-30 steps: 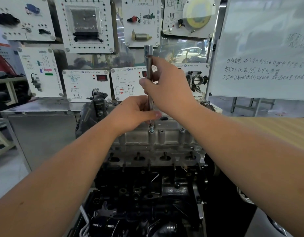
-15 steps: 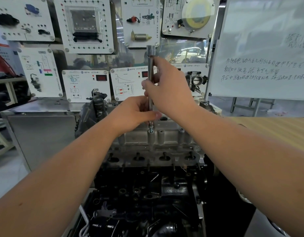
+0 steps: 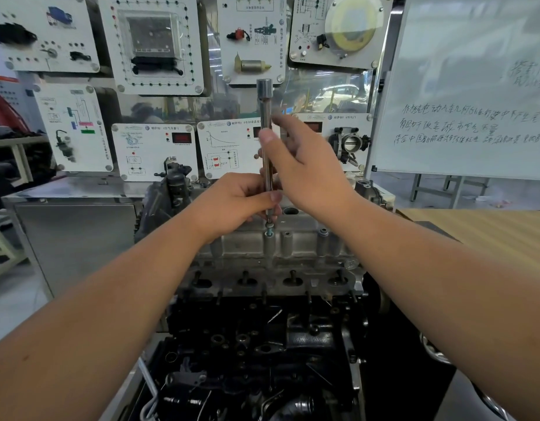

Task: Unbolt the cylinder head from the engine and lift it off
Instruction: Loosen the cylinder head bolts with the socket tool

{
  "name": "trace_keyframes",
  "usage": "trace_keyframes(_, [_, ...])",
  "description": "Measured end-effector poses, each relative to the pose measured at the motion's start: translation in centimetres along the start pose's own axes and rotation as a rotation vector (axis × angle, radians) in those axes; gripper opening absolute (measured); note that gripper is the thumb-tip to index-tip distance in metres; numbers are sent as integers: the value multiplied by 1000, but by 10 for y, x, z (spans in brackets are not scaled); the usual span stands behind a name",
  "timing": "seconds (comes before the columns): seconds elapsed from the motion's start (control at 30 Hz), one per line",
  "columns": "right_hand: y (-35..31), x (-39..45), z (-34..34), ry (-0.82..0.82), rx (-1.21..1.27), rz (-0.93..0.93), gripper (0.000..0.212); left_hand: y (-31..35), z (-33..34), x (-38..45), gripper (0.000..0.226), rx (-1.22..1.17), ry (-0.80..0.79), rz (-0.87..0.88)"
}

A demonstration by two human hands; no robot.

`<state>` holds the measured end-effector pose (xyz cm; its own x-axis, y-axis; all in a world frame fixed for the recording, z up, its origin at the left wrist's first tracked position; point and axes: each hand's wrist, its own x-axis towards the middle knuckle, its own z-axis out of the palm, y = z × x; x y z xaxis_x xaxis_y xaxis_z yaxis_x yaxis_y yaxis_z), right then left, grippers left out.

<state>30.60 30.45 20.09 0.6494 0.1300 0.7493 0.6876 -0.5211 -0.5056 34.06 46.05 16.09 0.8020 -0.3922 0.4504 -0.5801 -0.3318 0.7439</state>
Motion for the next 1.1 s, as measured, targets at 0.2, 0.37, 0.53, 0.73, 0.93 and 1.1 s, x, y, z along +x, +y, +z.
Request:
trace_keyframes(0.2, [21, -6, 0, -31, 7, 210, 37, -4, -2, 3, 22, 17, 192, -14])
trace_keyframes(0.37, [37, -14, -5, -314, -246, 245, 15, -6, -2, 11, 22, -47, 325, -85])
trace_keyframes(0.53, [34, -23, 3, -544, -408, -2, 25, -8, 0, 16, 23, -47, 365, -106])
trace_keyframes(0.73, [33, -24, 7, -513, -393, -43, 9, -7, 2, 16, 23, -54, 368, -107])
trace_keyframes(0.93, [27, -21, 2, -344, -285, -8, 4, -7, 0, 16, 25, -3, 361, -125])
trace_keyframes(1.1, [15, 6, -26, -201, -158, 80, 17, -8, 1, 17, 23, -16, 348, -122])
